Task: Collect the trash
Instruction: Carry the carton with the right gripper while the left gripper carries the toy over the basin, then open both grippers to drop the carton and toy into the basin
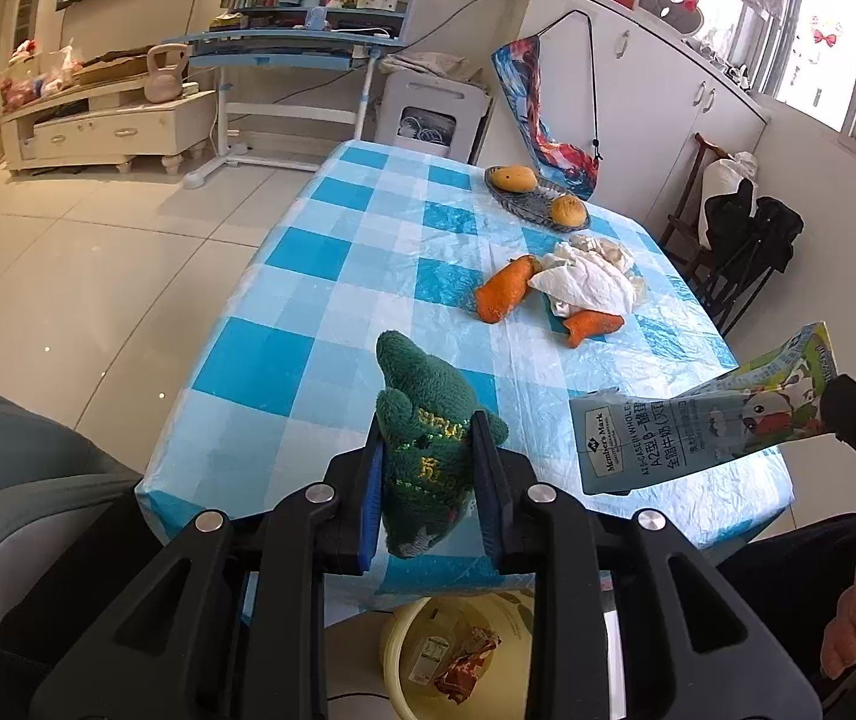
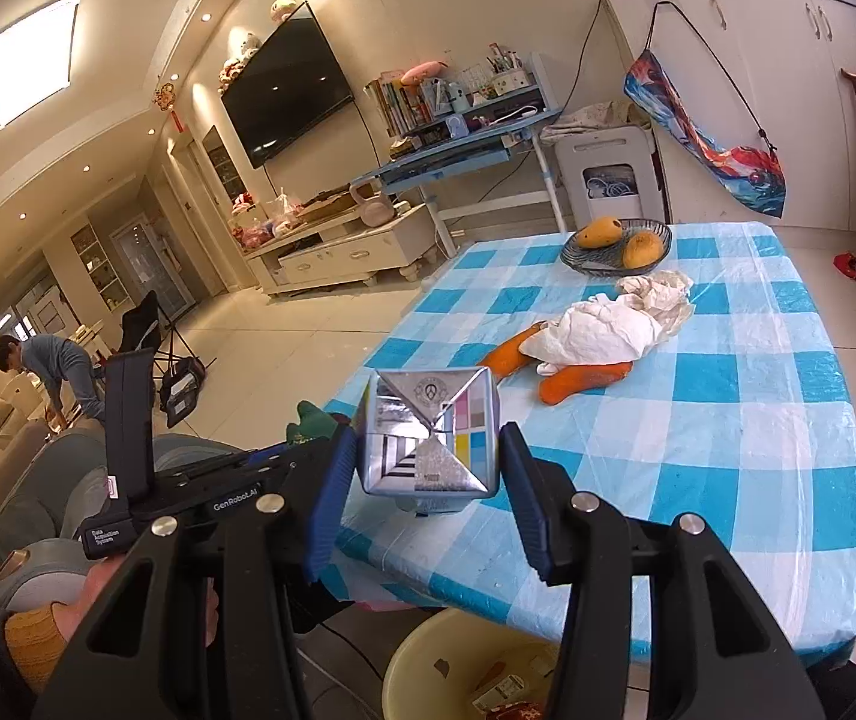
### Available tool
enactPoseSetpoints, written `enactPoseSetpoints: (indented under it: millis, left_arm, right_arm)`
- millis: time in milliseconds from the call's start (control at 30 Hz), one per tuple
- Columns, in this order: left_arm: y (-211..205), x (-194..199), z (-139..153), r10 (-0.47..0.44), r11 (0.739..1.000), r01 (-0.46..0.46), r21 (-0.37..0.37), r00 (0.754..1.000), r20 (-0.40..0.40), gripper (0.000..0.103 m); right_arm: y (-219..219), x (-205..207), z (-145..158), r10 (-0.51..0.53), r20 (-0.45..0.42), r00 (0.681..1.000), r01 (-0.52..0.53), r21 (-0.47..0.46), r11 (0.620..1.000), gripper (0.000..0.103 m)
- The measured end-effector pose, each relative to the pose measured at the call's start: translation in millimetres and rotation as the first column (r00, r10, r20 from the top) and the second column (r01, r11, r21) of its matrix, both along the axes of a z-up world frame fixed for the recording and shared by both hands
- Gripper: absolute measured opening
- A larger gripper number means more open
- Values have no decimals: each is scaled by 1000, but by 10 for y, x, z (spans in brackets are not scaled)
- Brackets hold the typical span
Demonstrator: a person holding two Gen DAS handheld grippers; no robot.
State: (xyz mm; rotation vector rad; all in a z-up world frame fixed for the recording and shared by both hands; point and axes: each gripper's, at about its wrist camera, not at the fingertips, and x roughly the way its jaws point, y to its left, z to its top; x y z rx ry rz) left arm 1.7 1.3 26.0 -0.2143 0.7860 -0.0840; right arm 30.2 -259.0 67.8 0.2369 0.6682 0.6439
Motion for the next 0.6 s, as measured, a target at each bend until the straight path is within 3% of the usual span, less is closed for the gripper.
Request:
enactPoseSetpoints:
  millis: [333, 600]
  left_arm:
    - [-128, -403, -127, -52, 999, 52, -8, 998, -32, 25]
    - [-383, -561, -488, -136, 990, 139, 10, 978, -156, 26]
  right_arm:
    - [79, -482, 6, 79, -30, 996, -81, -68, 994, 48]
    - [183, -628, -519, 85, -158, 984, -115, -189, 975, 49]
